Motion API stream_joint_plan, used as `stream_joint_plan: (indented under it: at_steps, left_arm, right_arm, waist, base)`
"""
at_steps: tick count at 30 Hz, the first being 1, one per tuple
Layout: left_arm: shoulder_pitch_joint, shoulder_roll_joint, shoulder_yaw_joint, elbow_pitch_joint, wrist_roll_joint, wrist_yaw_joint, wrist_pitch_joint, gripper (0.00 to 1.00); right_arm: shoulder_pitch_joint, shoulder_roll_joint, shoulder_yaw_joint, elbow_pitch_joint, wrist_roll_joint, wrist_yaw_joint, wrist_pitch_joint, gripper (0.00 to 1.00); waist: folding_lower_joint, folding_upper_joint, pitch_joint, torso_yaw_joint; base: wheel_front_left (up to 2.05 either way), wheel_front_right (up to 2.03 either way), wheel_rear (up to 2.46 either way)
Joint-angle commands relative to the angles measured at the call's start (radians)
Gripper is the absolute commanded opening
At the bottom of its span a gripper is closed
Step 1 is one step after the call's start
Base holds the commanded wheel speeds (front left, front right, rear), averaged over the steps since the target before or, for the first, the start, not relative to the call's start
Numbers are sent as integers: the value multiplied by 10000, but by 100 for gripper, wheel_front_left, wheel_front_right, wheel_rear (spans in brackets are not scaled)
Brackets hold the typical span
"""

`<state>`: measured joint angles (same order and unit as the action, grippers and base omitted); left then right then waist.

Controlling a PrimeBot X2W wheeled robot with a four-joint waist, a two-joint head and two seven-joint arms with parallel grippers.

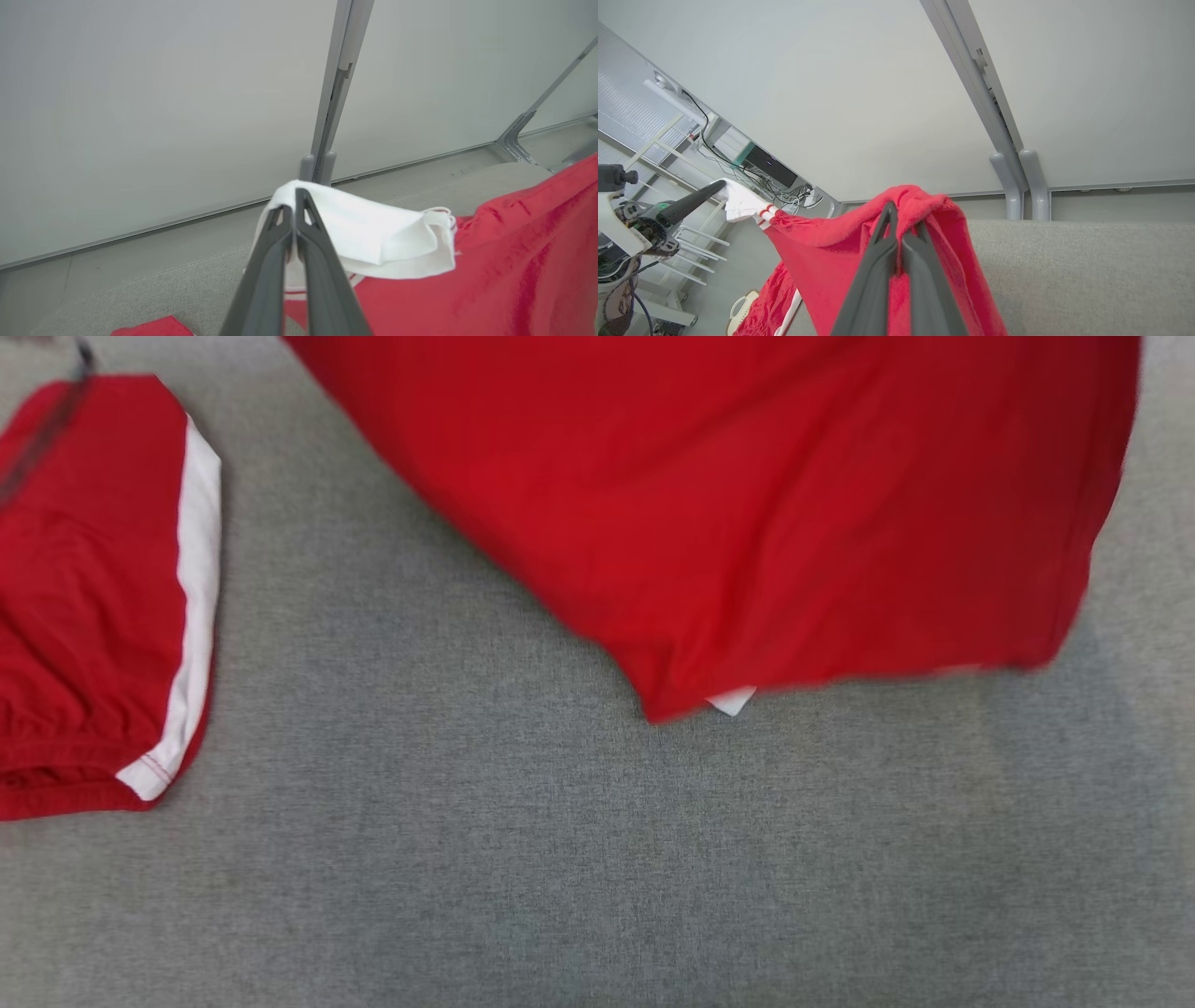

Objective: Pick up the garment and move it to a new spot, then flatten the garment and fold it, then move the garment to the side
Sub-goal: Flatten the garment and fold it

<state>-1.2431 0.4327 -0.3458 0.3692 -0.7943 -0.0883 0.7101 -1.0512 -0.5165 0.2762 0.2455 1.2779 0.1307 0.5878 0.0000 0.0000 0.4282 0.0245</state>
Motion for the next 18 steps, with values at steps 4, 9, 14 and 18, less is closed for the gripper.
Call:
stream_joint_plan:
  at_steps: [4, 9, 14, 18]
  left_arm:
    - [-2151, -347, -101, 1287, 492, -185, -784, 0]
    - [-4269, -622, -93, 2467, 1265, -255, -2578, 0]
    - [-5244, -1044, -211, 3609, 1295, -341, -3698, 0]
    - [-5073, -996, -739, 4242, 1202, -410, -3292, 0]
  right_arm:
    - [-2234, 159, -94, 759, 136, 4, -496, 0]
    - [-4161, 67, 12, 1269, -200, 4, -1639, 0]
    - [-4746, -260, 560, 1486, -288, 4, -2575, 0]
    - [-4258, -618, 1239, 1620, 58, 4, -2469, 0]
  waist:
    - [0, 0, 882, -79]
    - [0, 0, 1099, -92]
    - [0, 0, 1073, -9]
    - [0, 0, 1067, 90]
  base:
    - [0, 0, 0]
    - [0, 0, 0]
    - [0, 0, 0]
    - [0, 0, 0]
